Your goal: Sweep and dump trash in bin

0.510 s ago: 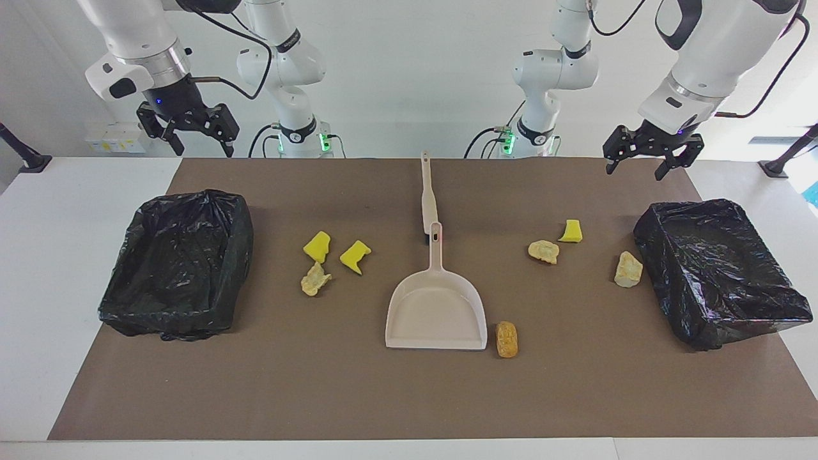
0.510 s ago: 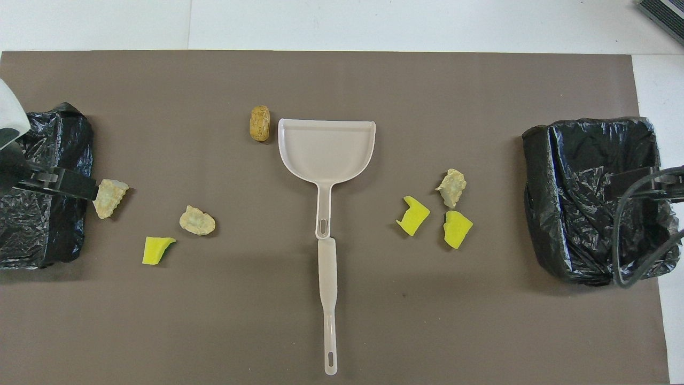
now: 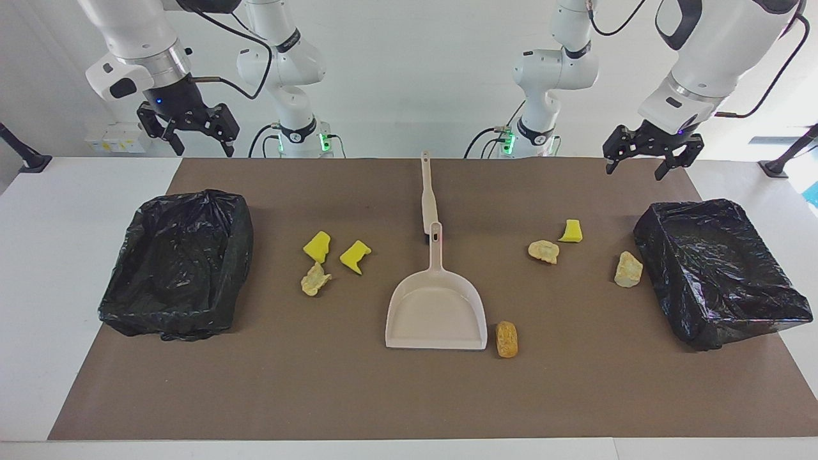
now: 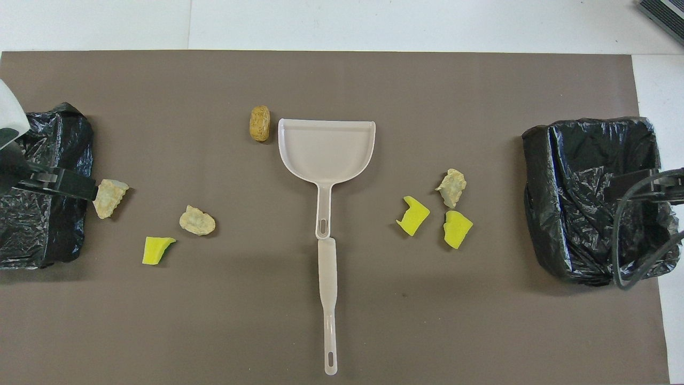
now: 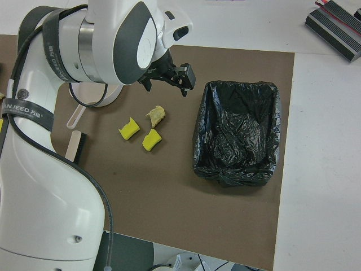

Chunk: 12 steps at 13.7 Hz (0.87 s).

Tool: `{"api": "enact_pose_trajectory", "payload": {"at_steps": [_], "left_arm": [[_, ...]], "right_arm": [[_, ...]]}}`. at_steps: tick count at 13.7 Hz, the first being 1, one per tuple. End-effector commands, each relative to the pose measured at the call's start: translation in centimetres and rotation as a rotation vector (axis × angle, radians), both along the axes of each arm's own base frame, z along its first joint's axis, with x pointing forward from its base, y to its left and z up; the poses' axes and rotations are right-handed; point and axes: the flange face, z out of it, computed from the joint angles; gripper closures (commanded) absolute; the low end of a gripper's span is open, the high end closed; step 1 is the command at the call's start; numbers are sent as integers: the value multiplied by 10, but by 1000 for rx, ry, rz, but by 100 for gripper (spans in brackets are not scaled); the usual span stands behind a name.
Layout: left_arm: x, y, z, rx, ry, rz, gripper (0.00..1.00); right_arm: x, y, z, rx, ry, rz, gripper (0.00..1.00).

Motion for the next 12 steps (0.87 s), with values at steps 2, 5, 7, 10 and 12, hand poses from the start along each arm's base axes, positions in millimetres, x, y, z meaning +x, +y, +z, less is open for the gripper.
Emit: {"api": "enact_pose_trajectory", "payload": {"at_steps": [2, 5, 7, 10, 12], "left_arm": [[-7, 1, 3, -8, 7, 0, 0], [-7, 3, 3, -10, 4, 1, 0], [-7, 4, 1, -10, 7, 2, 0], [-7, 4, 2, -11, -4, 5, 0], [-8, 3, 0, -10, 1, 8, 0]], "right_arm": [[-8, -4, -2, 22, -8, -17, 0], [-14, -5, -7, 24, 6, -20, 0], [-25, -8, -12, 27, 18, -24, 0], [-25, -6, -13, 27, 18, -23, 0], [-25, -5, -13, 27, 18, -21, 0]]}}
